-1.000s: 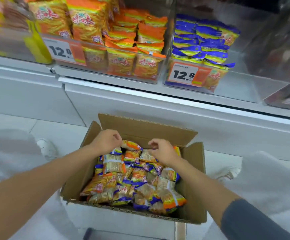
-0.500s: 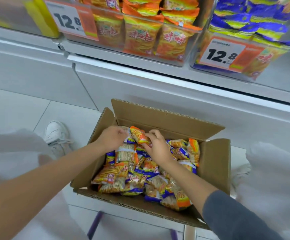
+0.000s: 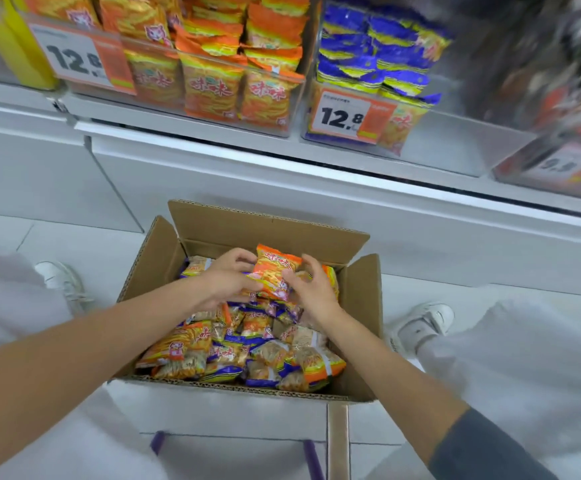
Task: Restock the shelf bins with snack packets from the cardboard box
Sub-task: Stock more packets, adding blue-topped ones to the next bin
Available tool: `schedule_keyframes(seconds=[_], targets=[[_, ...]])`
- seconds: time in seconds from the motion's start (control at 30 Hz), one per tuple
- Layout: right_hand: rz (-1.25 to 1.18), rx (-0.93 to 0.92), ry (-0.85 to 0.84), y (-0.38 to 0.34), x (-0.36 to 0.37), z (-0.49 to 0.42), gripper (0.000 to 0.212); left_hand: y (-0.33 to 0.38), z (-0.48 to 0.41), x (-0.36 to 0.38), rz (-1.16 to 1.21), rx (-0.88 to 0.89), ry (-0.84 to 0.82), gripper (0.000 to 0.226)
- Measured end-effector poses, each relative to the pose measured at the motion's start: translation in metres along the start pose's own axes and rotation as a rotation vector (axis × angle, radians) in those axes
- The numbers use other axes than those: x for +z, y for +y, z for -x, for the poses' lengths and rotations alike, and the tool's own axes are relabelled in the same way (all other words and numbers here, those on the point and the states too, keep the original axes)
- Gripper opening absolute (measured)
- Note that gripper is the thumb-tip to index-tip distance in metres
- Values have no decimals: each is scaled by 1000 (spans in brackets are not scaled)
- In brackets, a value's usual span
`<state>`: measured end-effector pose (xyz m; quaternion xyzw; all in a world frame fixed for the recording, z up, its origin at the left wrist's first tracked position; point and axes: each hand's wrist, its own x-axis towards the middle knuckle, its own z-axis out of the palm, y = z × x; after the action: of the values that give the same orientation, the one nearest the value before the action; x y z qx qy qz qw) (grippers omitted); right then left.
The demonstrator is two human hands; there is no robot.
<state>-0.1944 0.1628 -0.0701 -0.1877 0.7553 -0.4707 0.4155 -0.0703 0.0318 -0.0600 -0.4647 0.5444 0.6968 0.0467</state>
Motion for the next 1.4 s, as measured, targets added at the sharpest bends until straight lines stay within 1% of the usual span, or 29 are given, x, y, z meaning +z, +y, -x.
schedule_keyframes(seconds=[0.03,0.07,0.13,0.2,0.27,0.37,0.4,0.43,0.5,0.6,0.67,0.7,0.77,0.8,0.83,0.93,0.97,1.03,1.1,1.17,1.23,1.3,1.33,1.4], targets=[[-100,63,-28,-2,-4,-3,66,2,-1,2,-23,27,-14,53],[-166,84,-56,-4,-8,-5,66,3,-1,4,-5,27,-25,54],[-211,66,-111,-3,-13,-8,68,5,-1,5,90,-46,-46,51],[-192,47,-163,-1,-14,-9,68,3,-1,4,78,-95,-83,42],[-57,18,-136,2,-16,-9,63,1,-3,2,47,-92,-60,34],[328,-65,74,25,-33,-21,52,-4,-10,2,49,-72,7,27],[410,-77,126,35,-40,-26,51,-6,-12,2,43,-68,14,25],[447,-68,152,46,-45,-32,52,-7,-13,3,36,-65,13,23],[473,-21,140,62,-46,-41,56,-13,-18,2,22,-78,1,19],[560,23,121,79,-37,-51,57,-21,-21,3,-2,-102,9,28],[614,-23,179,86,-31,-53,48,-26,-23,2,-4,-113,32,51],[618,-59,208,86,-30,-54,48,-28,-23,2,-11,-118,40,59],[558,-130,247,78,-27,-52,52,-28,-22,-1,0,-120,55,59],[479,-145,235,68,-25,-50,52,-27,-22,-2,19,-122,75,58],[381,-148,203,54,-23,-47,49,-26,-23,-3,33,-121,101,58],[87,-121,77,14,-14,-36,25,-20,-20,-5,75,-68,204,67],[5,-94,33,4,-11,-33,20,-18,-19,-5,98,-47,219,64],[-104,-45,-53,-12,-6,-28,18,-12,-18,-6,141,-14,191,45],[-134,-28,-93,-23,-3,-24,19,-5,-15,-7,164,-6,139,31],[-147,-60,-73,-31,0,-21,16,1,-12,-9,174,8,115,28],[-126,-98,12,-38,1,-20,14,3,-11,-14,177,34,124,35],[8,-187,116,-43,4,-21,28,3,-8,-20,174,50,131,50],[86,-240,135,-47,6,-21,31,3,-7,-22,185,54,110,56],[135,-296,73,-53,13,-20,31,6,-5,-22,248,71,42,59]])
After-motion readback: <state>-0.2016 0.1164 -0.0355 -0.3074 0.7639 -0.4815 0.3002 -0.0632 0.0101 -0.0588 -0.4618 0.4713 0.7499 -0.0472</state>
